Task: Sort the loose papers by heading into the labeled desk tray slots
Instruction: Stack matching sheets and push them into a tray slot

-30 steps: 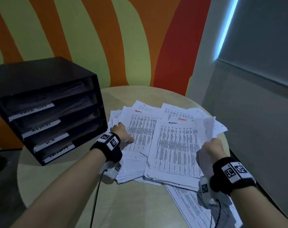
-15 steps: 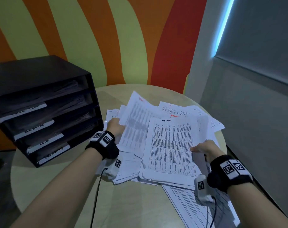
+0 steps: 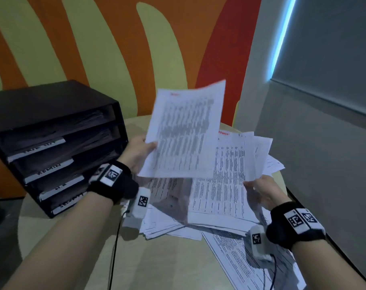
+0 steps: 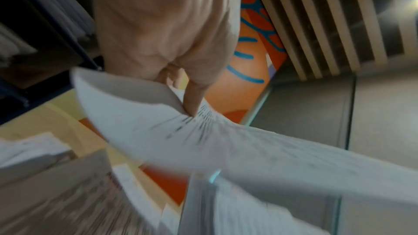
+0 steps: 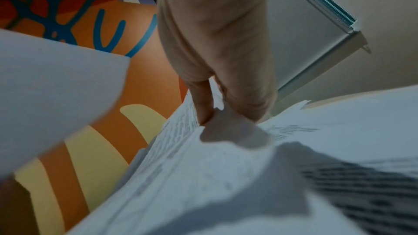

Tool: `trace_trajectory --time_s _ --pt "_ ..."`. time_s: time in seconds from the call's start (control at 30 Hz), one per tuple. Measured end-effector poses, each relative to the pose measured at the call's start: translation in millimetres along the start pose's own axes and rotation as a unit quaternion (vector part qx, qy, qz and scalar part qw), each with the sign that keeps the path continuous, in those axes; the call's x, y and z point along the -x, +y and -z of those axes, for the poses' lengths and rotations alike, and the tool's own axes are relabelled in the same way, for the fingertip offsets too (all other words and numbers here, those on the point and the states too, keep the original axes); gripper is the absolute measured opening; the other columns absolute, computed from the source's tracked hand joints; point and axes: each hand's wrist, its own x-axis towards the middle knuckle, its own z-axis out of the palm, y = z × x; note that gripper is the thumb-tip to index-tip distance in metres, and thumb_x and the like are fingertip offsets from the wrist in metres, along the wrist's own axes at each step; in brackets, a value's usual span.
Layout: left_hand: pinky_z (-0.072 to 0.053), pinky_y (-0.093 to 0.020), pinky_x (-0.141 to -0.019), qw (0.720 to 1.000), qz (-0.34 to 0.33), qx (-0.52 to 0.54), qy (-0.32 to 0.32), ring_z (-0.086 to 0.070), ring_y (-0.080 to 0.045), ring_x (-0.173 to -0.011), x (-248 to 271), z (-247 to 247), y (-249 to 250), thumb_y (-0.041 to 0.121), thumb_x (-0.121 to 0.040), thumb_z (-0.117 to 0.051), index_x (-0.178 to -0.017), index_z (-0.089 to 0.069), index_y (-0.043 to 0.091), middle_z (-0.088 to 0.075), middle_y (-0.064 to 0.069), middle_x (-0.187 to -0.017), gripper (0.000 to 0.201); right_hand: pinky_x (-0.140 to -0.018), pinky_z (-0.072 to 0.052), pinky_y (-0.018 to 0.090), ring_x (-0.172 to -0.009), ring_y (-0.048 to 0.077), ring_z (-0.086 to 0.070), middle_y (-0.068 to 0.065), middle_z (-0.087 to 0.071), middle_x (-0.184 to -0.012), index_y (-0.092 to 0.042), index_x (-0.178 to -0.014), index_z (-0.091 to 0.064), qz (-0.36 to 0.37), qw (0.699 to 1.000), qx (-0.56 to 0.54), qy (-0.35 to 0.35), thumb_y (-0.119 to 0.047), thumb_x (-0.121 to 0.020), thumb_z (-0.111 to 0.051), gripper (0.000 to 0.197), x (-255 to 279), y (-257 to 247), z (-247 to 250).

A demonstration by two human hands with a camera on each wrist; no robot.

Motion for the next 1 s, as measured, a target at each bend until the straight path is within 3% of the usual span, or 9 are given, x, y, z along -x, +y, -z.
trace_trajectory --time_s 0.1,0.23,0.33,0.43,0.53,0.67,0.77,0.87,1.0 --pt "-0.054 -0.046 -0.083 0.996 0.061 -0.030 -0.052 -0.066 -0.033 -0.092 6 -22 -30 0.006 -0.094 -0.057 -0.107 -0.060 -0.003 -0.068 -0.018 -0.104 0.016 -0.061 -0.031 0.033 -0.065 0.022 -0.044 0.007 -0.058 -0.064 0.008 -0.093 -0.060 0.024 0.995 -0.066 -0.067 0.005 -0.089 -0.059 0.005 14 -14 -3" --pt "-0.047 -0.019 -0.057 0.990 0.068 -0.076 -0.093 -0.058 -0.018 -0.072 19 -43 -41 0.003 -0.095 -0.057 -0.103 -0.058 0.001 -0.063 -0.007 -0.085 0.008 -0.056 -0.034 0.030 -0.054 0.019 -0.045 0.006 -0.046 -0.060 -0.002 -0.081 -0.054 0.039 0.988 -0.113 -0.093 -0.006 -0.095 -0.048 0.016 28 -30 -6" --pt "-0.050 -0.022 -0.061 0.988 0.052 -0.107 -0.102 -0.061 -0.017 -0.076 22 -50 -45 -0.007 -0.088 -0.060 -0.102 -0.057 0.008 -0.066 -0.010 -0.092 0.021 -0.085 -0.054 0.046 -0.088 0.028 -0.069 0.004 -0.073 -0.094 -0.014 -0.106 -0.066 0.041 0.987 -0.120 -0.095 -0.049 -0.093 -0.054 0.040 31 -36 -12" --pt "-0.053 -0.034 -0.081 0.987 -0.013 -0.123 -0.104 -0.065 -0.026 -0.093 26 -55 -39 -0.008 -0.085 -0.059 -0.100 -0.063 0.013 -0.068 -0.014 -0.106 0.026 -0.077 -0.055 0.043 -0.087 0.030 -0.067 0.014 -0.071 -0.101 -0.005 -0.116 -0.062 0.117 0.989 -0.012 -0.086 -0.014 -0.089 -0.065 0.028 39 -41 -18" --pt "-0.047 -0.034 -0.093 0.983 -0.112 -0.118 -0.090 -0.058 -0.020 -0.112 33 -57 -18 0.002 -0.094 -0.053 -0.130 -0.054 0.013 -0.062 -0.003 -0.123 0.037 -0.057 -0.043 0.027 -0.075 0.025 -0.058 0.017 -0.063 -0.090 0.003 -0.104 -0.060 0.197 0.979 0.028 -0.035 0.010 -0.083 -0.055 0.022 44 -56 -18" --pt "-0.044 -0.036 -0.099 0.979 -0.197 -0.044 -0.015 -0.055 -0.015 -0.116 39 -56 19 0.019 -0.099 -0.052 -0.130 -0.048 0.020 -0.059 0.003 -0.126 0.032 -0.065 -0.048 0.028 -0.078 0.023 -0.062 0.014 -0.068 -0.094 -0.001 -0.106 -0.060 0.300 0.951 -0.052 0.042 0.002 -0.088 -0.055 0.019 51 -88 -14" --pt "-0.047 -0.033 -0.095 0.976 -0.217 -0.028 0.015 -0.057 -0.015 -0.108 40 -51 34 0.025 -0.096 -0.058 -0.121 -0.044 0.017 -0.056 0.005 -0.113 0.030 -0.079 -0.055 0.051 -0.095 0.043 -0.063 0.029 -0.063 -0.108 0.005 -0.110 -0.054 0.339 0.937 -0.071 0.052 -0.021 -0.086 -0.064 0.037 56 -93 -13" --pt "-0.045 -0.018 -0.085 0.977 -0.211 0.020 -0.002 -0.056 0.000 -0.102 41 -47 32 0.024 -0.090 -0.067 -0.122 -0.039 0.022 -0.056 0.014 -0.112 0.043 -0.079 -0.058 0.032 -0.094 0.018 -0.070 0.010 -0.070 -0.106 -0.005 -0.117 -0.054 0.351 0.929 -0.116 0.002 -0.011 -0.082 -0.075 0.041 65 -87 -15" --pt "-0.047 -0.032 -0.093 0.986 -0.160 -0.018 -0.043 -0.056 -0.016 -0.115 36 -47 2 0.027 -0.092 -0.065 -0.126 -0.037 0.023 -0.056 0.000 -0.126 0.045 -0.071 -0.055 0.023 -0.087 0.011 -0.069 -0.003 -0.068 -0.100 -0.012 -0.115 -0.053 0.296 0.951 -0.075 -0.054 0.002 -0.081 -0.072 0.041 65 -68 -27"
